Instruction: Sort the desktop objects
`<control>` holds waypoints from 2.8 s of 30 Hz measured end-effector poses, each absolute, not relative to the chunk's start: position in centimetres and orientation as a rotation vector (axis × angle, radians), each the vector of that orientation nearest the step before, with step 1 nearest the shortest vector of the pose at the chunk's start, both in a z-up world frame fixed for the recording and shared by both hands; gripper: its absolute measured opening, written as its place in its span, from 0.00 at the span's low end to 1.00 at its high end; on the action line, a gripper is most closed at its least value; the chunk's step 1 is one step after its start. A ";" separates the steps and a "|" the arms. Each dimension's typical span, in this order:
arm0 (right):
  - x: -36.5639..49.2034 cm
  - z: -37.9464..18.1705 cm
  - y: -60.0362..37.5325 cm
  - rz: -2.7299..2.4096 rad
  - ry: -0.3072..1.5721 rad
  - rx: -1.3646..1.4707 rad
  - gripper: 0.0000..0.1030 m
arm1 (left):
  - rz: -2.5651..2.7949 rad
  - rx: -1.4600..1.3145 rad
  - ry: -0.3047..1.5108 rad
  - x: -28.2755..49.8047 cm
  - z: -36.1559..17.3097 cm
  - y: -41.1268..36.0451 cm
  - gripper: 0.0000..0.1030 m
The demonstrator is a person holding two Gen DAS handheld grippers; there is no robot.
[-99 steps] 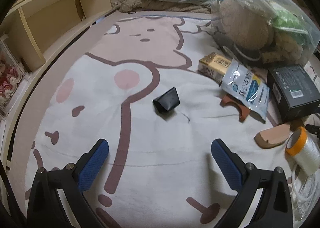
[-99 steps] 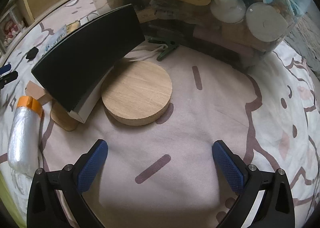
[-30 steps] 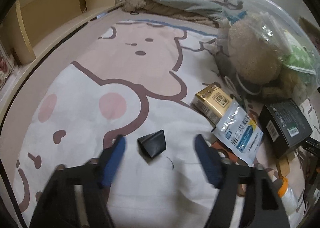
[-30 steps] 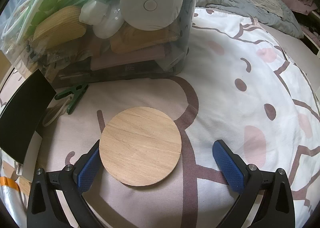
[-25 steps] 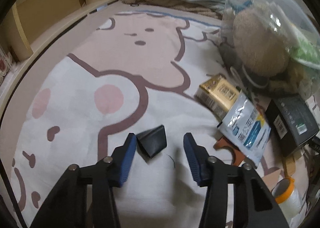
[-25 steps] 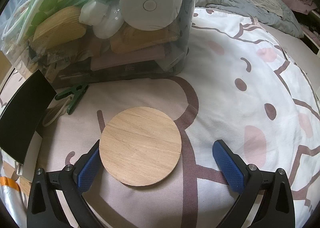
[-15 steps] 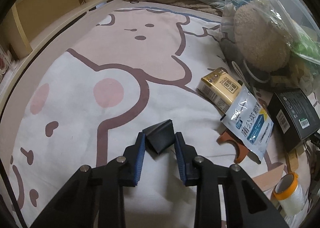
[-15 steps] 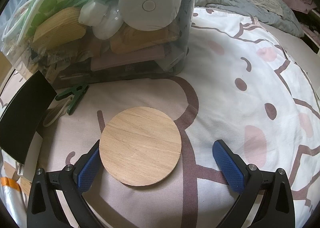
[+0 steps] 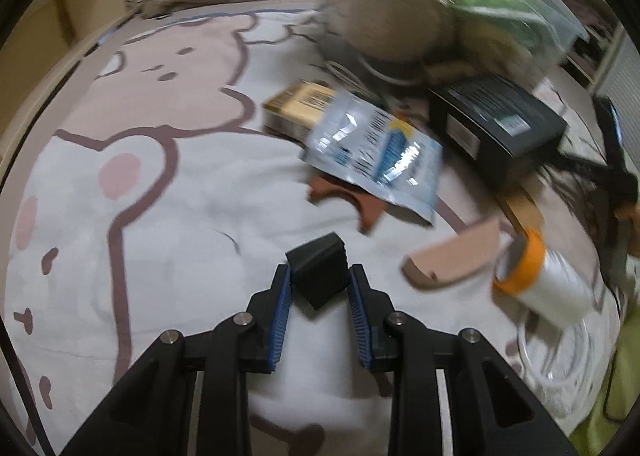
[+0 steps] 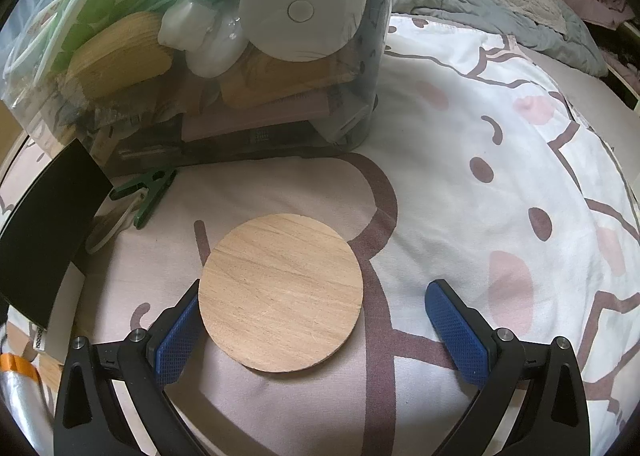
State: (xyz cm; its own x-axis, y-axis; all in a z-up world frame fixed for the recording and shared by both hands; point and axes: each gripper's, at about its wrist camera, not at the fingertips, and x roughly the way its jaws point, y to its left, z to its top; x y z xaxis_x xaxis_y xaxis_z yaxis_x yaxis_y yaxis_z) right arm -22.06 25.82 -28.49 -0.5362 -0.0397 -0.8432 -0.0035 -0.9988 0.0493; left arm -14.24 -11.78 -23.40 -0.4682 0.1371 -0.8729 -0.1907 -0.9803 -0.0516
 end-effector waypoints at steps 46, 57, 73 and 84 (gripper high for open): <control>-22.0 -26.3 22.3 -2.454 0.058 1.562 0.78 | 2.541 -1.470 -0.193 -14.7 -23.8 -13.4 0.48; -22.0 -25.9 21.6 -2.441 0.080 1.563 0.67 | 2.594 -1.470 -0.145 -15.0 -23.8 -12.7 0.48; -20.6 -25.5 21.2 -2.407 0.028 1.602 0.67 | 2.620 -1.452 -0.125 -15.3 -23.6 -13.3 0.26; -20.4 -23.7 20.5 -2.447 0.017 1.557 0.67 | 2.666 -1.403 -0.157 -14.4 -22.0 -13.8 0.26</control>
State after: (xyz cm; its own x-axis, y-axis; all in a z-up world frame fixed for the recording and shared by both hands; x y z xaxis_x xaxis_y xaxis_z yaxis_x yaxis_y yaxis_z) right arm -20.37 20.48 -23.70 -0.4031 -0.1952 -0.8941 0.2073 -0.9711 0.1186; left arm -14.44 -13.82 -22.00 -0.5610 0.1585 -0.8125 -0.0619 -0.9868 -0.1497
